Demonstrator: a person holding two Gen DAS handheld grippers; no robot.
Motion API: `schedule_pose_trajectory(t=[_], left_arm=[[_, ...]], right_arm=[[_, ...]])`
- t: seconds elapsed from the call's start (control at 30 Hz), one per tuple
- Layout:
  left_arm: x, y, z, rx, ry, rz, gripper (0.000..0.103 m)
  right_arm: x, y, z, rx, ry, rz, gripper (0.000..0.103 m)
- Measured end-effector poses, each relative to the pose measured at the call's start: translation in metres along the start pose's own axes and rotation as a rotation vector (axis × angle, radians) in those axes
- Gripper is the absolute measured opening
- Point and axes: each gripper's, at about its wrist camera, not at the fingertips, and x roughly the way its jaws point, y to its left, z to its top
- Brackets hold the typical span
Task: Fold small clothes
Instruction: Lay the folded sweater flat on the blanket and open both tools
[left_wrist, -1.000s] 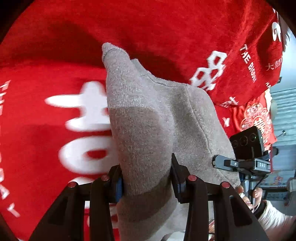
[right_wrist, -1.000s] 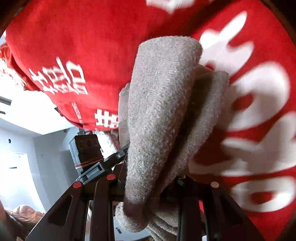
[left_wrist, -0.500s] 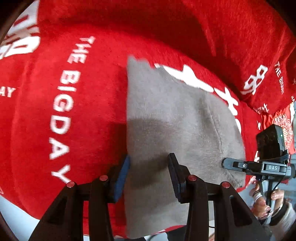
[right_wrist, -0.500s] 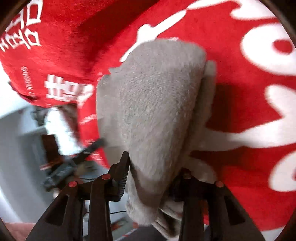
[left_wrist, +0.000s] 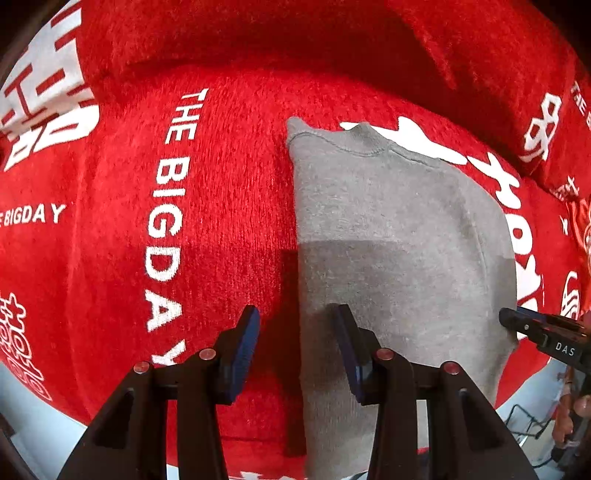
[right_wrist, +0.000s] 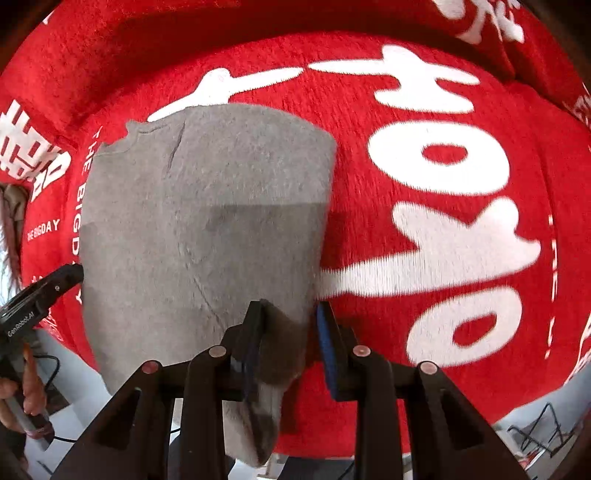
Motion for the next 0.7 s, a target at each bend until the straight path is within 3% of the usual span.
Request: schedule_pose_trajectory(t=[0.2, 0.4, 0.5, 0.57, 0.6, 0.67, 0.7], left_arm=[[-0.009, -0.006, -0.004, 0.030, -0.014, 0.026, 0.044], [-0.013, -0.007, -0.010, 0.047, 0.007, 0.025, 0.044], [-0.013, -0.006, -0.012, 0.064, 0.020, 0.052, 0.044], [-0.013, -0.005, -0.013, 0.065, 0.027, 0.062, 0.045], [-0.013, -0.005, -0.014, 0.068, 0.028, 0.063, 0.047], [-0.016, -0.005, -0.016, 0.072, 0.021, 0.069, 0.072], [-0.018, -0.007, -0.018, 0.077, 0.011, 0.079, 0.073]], right_arm=[[0.000, -0.013, -0.016, 0.078, -0.004, -0.005, 0.032], [-0.021, -0.016, -0.033, 0.072, -0.064, -0.084, 0.031], [-0.036, -0.003, -0.044, 0.052, -0.127, -0.038, 0.031], [-0.027, 0.010, -0.050, 0.015, -0.097, -0.013, 0.031], [-0.017, 0.014, -0.052, 0.004, -0.070, -0.035, 0.031], [0.000, 0.012, -0.056, -0.002, -0.021, -0.082, 0.030], [0.009, 0.009, -0.056, 0.017, -0.001, -0.080, 0.030]])
